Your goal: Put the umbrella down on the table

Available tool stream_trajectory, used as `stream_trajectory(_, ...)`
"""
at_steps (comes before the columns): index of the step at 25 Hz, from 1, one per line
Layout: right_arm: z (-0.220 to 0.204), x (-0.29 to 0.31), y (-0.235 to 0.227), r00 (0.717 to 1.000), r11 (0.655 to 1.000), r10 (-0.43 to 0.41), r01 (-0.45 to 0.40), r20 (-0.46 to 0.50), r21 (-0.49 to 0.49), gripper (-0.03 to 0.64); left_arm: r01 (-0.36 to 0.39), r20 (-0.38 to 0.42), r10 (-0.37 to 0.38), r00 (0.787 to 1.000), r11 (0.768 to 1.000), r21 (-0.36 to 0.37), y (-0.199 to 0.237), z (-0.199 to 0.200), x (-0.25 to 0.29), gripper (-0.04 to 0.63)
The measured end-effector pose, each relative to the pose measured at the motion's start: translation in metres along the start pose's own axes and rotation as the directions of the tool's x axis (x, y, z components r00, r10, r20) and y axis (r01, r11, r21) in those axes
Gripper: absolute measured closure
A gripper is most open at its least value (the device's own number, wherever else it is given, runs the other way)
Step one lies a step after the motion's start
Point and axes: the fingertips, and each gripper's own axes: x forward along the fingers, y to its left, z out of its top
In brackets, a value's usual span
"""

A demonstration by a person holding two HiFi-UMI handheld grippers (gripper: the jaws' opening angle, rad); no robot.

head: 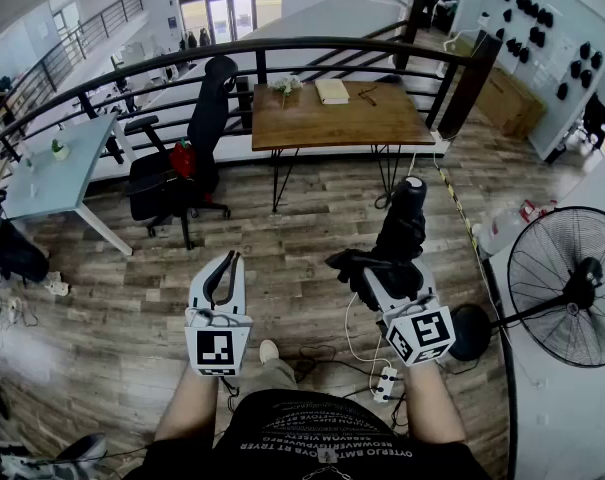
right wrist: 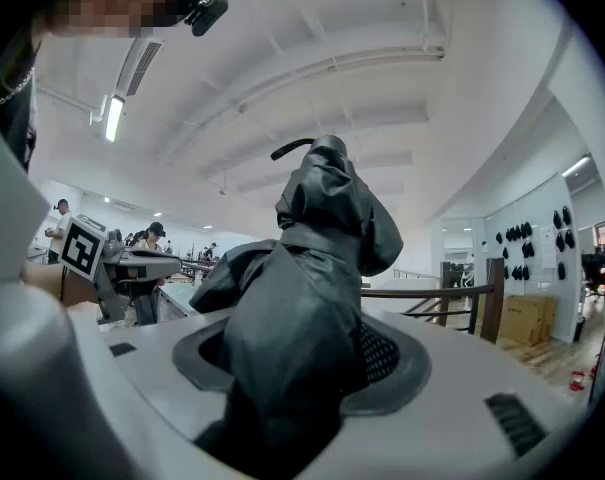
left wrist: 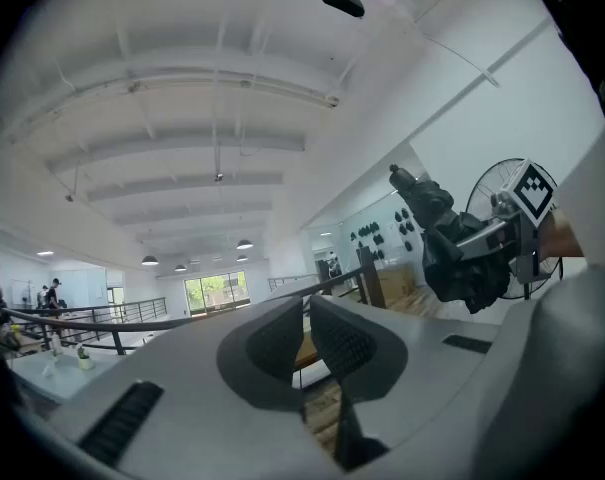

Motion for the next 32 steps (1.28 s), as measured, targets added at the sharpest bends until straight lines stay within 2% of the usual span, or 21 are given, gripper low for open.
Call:
stream_trajectory(5, 0.004, -0.019, 0.011, 1.0, 0.999, 0.006, -0.005, 0.018, -0.051, 0.348, 0.012, -0.017, -0.012, 1.0, 1.0, 0.004, -0.02, 0.001, -0.018, 0.551)
stream_trajectory(9, 0.005, -0.022, 0.011, 0.999, 1.0, 0.015, -0.014, 0.043, -0.014, 0.348, 0.012, -0.016, -0.011, 1.0, 1.0, 0.027, -0.014, 0.006, -0.02, 0.551)
stream_trajectory(15, -0.001, 0.007, 0.009, 0.998, 1.0, -0.02, 0.02, 0.052, -0.002, 0.347, 0.016, -0.011, -0.016, 1.0, 0.999, 0.04, 0.019, -0.006, 0.009, 0.551)
stream_trajectory(18, -0.005, 0.033, 0.008, 0.997, 0.999, -0.051, 0.052, 0.057, -0.007, 0.347, 0.015, -0.013, -0.015, 1.0, 1.0, 0.016, 0.04, -0.017, 0.031, 0.551)
stream_trajectory(22, 0.001, 0.084, 0.01, 0.996, 0.996, -0.078, 0.08, 0.053, -0.043, 0.347, 0.034, -0.015, -0.034, 0.999, 0.999, -0.001, 0.074, -0.032, 0.066, 0.551)
stream_trajectory(26, 0.007, 0.125, 0.012, 0.994, 0.994, -0.099, 0.101, 0.041, -0.05, 0.347, 0.06, -0.019, -0.06, 0.998, 0.998, 0.01, 0.105, -0.047, 0.097, 0.551)
stream_trajectory(32, 0.006, 0.165, 0.02, 0.992, 0.991, -0.127, 0.128, 0.022, -0.033, 0.347, 0.101, -0.001, -0.101, 0.995, 0.995, -0.011, 0.142, -0.061, 0.134, 0.551)
